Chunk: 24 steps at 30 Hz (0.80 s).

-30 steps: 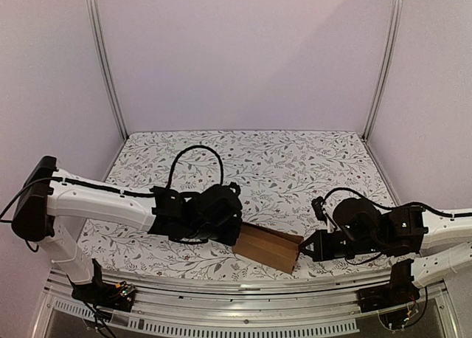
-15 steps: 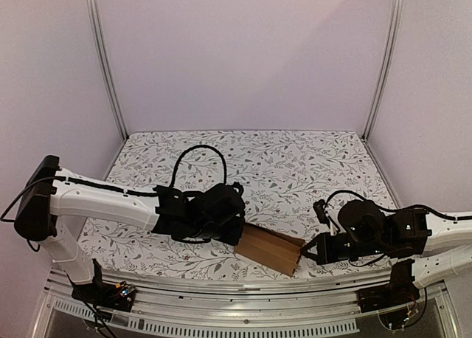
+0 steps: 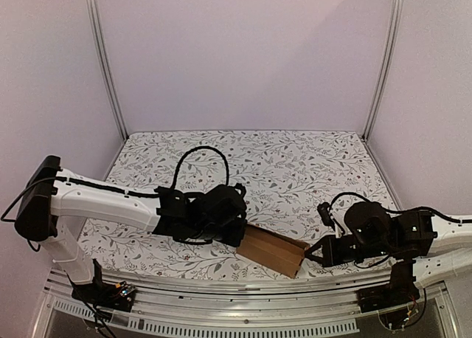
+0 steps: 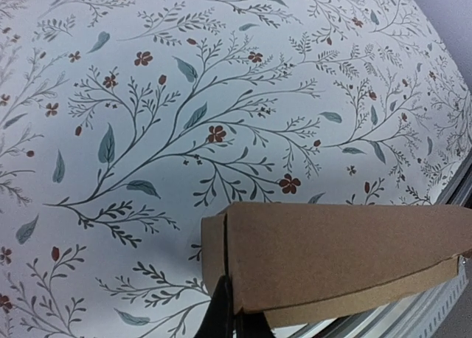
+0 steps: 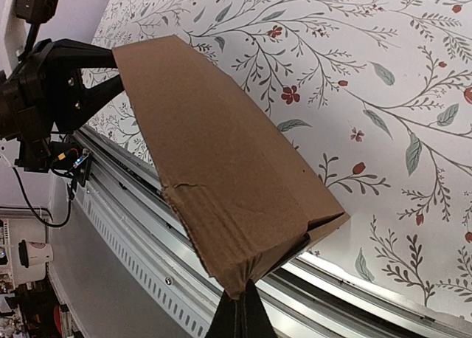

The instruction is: Fold the paper box

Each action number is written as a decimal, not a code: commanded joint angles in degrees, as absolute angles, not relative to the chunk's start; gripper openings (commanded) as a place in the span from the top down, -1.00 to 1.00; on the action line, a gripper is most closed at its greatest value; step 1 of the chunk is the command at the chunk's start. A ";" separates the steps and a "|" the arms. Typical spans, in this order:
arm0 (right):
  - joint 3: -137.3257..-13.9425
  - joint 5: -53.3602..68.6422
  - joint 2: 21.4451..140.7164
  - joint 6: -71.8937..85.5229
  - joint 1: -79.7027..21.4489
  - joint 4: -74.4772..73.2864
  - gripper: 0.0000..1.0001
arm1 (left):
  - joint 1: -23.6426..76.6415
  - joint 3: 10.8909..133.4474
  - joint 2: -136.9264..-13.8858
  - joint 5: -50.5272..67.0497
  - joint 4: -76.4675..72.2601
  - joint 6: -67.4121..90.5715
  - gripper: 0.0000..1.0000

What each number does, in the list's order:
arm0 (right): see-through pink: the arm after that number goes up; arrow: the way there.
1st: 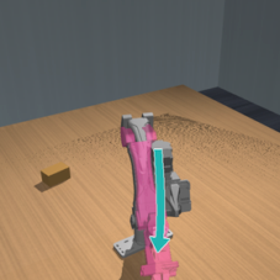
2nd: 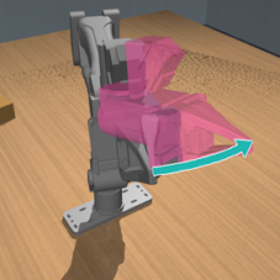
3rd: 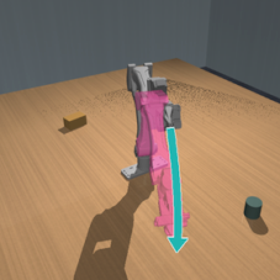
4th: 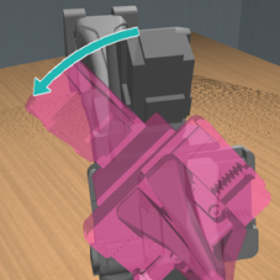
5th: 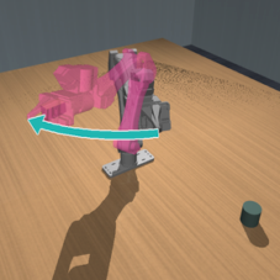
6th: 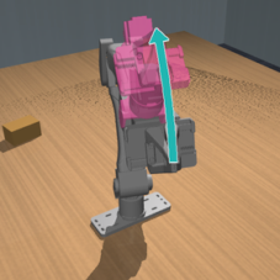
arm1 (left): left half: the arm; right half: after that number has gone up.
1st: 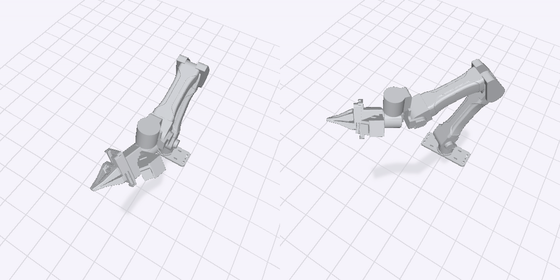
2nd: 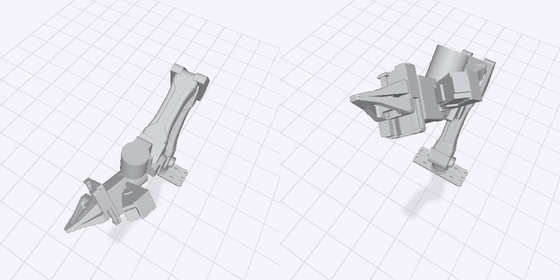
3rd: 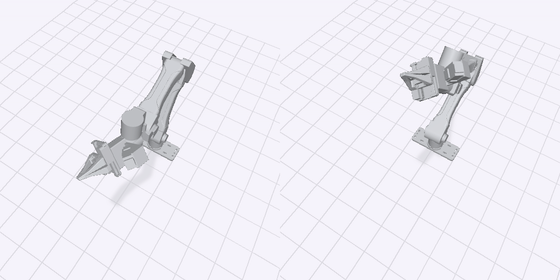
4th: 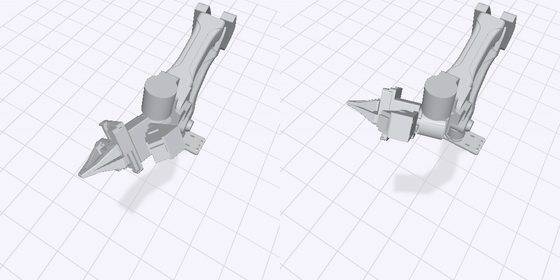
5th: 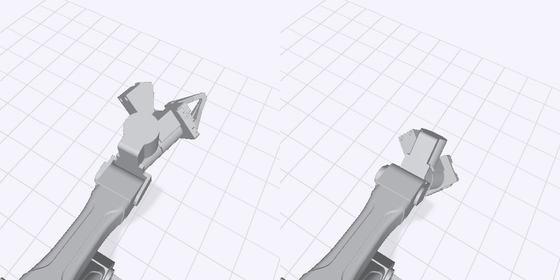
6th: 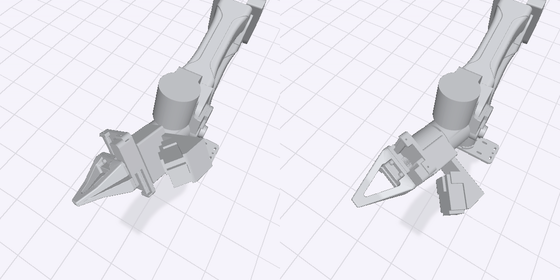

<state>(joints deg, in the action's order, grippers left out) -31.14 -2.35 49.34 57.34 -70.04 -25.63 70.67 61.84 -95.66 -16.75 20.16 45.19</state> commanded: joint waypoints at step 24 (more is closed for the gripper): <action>-27.99 -7.71 51.50 64.26 -70.65 -25.82 1.00 | 71.89 59.51 -99.23 -14.13 28.47 45.53 1.00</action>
<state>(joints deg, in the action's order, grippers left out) -30.55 -6.94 52.90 62.98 -70.13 -21.45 70.78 61.91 -95.68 -17.43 20.38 45.19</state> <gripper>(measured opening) 0.005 0.006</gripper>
